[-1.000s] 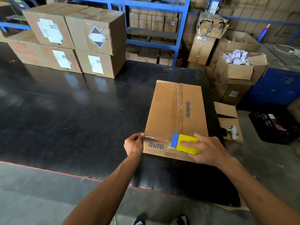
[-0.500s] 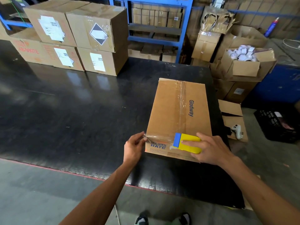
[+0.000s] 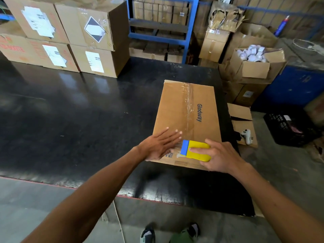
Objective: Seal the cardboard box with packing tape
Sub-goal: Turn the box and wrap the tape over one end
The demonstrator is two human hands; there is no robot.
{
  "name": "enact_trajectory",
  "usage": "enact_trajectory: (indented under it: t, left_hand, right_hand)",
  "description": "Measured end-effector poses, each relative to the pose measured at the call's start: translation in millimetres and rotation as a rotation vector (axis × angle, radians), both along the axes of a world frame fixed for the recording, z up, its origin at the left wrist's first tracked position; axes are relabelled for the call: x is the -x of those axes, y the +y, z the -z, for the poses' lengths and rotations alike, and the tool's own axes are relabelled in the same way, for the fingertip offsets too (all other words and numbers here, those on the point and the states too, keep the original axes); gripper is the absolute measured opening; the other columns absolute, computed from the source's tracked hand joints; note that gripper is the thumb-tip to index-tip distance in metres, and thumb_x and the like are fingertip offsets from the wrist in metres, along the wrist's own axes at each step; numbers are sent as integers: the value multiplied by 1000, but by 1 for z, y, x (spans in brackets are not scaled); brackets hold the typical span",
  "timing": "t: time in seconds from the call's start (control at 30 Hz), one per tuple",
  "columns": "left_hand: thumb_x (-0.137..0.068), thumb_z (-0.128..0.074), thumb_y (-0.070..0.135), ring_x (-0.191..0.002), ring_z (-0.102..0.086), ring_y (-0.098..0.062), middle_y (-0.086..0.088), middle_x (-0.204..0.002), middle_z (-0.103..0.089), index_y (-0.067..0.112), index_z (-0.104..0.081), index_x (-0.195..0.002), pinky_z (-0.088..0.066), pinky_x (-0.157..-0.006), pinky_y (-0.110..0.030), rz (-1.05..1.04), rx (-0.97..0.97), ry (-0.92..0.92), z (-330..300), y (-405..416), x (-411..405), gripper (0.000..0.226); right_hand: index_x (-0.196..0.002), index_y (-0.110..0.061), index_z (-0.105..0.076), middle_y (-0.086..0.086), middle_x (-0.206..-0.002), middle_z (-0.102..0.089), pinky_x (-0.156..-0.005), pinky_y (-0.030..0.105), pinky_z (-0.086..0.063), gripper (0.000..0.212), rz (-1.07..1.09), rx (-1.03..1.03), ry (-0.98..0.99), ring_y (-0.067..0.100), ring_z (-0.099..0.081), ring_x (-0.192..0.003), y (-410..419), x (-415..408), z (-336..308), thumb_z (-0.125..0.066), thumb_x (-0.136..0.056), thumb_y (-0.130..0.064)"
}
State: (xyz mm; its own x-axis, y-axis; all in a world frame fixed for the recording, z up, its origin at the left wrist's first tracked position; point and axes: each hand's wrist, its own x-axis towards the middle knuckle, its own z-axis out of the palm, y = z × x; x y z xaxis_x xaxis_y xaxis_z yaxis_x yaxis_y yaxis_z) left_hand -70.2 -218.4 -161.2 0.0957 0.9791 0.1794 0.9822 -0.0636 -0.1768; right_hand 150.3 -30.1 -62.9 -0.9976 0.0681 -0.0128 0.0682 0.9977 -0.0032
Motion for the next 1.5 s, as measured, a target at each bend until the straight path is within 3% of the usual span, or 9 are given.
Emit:
enact_trajectory:
  t: [0.23, 0.4, 0.5, 0.63, 0.73, 1.0, 1.2, 1.3, 1.5]
  left_hand:
    - [-107, -26, 42, -150, -22, -23, -10, -163, -24, 8, -17, -156, -25, -120, -43, 3, 36, -81, 21, 3, 10, 61]
    - [-106, -30, 41, -148, -27, -24, -12, -160, -29, 4, -24, -154, -20, -121, -41, 3, 7, -91, 21, 4, 10, 61]
    - [-106, -30, 43, -150, -22, -23, -11, -162, -25, 6, -21, -156, -18, -122, -40, 0, 35, -84, 21, 3, 11, 62]
    - [-107, -30, 43, -151, -19, -22, -10, -163, -21, 7, -20, -156, -18, -122, -40, -15, 46, -78, 20, 4, 11, 63]
    - [-107, -27, 44, -152, -15, -22, -9, -164, -17, 8, -16, -157, -20, -123, -41, -15, 57, -64, 19, 4, 11, 63]
    - [-107, -23, 44, -153, 2, -22, -10, -166, -2, 7, -3, -158, -10, -123, -44, 0, 142, -31, 8, 4, 9, 66]
    - [-106, -28, 43, -153, -8, -30, -18, -163, -15, 0, -20, -155, -7, -124, -47, 56, 23, 3, -5, 58, -38, 65]
    - [-104, -31, 44, -150, -22, -30, -17, -160, -27, -1, -31, -151, -12, -122, -44, 69, 45, 12, 5, 96, -59, 65]
    - [-105, -39, 43, -150, -23, -26, -14, -160, -29, 1, -33, -151, -18, -121, -42, 48, 52, -11, 14, 102, -60, 63]
  right_hand:
    - [-119, -45, -67, 2, -80, -56, -44, 25, -38, 56, -32, -32, 7, 23, -55, -55, 0, 4, 2, -80, -65, -49]
    - [-118, -43, -68, 1, -77, -53, -44, 24, -33, 54, -67, 5, 26, 21, -49, -53, 4, 4, 3, -80, -66, -49]
    - [-121, -45, -65, -2, -76, -49, -42, 22, -31, 51, -102, 30, 26, 12, -33, -55, 11, 0, 0, -73, -71, -53]
    - [-124, -47, -60, -1, -80, -53, -40, 27, -41, 49, -82, 80, 20, 17, -46, -52, 47, -29, -2, -64, -77, -57]
    - [-132, -45, -51, 0, -83, -52, -42, 23, -35, 55, -101, 74, -13, 14, -47, -54, 77, -52, -3, -56, -78, -58]
    - [-127, -42, -58, 1, -85, -54, -40, 24, -38, 50, -159, 76, 49, 13, -44, -52, 95, -56, 13, -56, -78, -53]
    - [-120, -40, -66, 0, -80, -54, -43, 21, -28, 47, -190, 80, 102, 10, -34, -50, 97, -54, 11, -55, -77, -53]
    - [-118, -44, -68, -1, -79, -55, -45, 21, -27, 47, -174, 81, 116, 14, -42, -48, 98, -54, 11, -54, -74, -55]
    - [-115, -45, -69, -2, -76, -52, -42, 21, -30, 45, -174, 81, 126, 14, -42, -48, 101, -52, 15, -54, -73, -56]
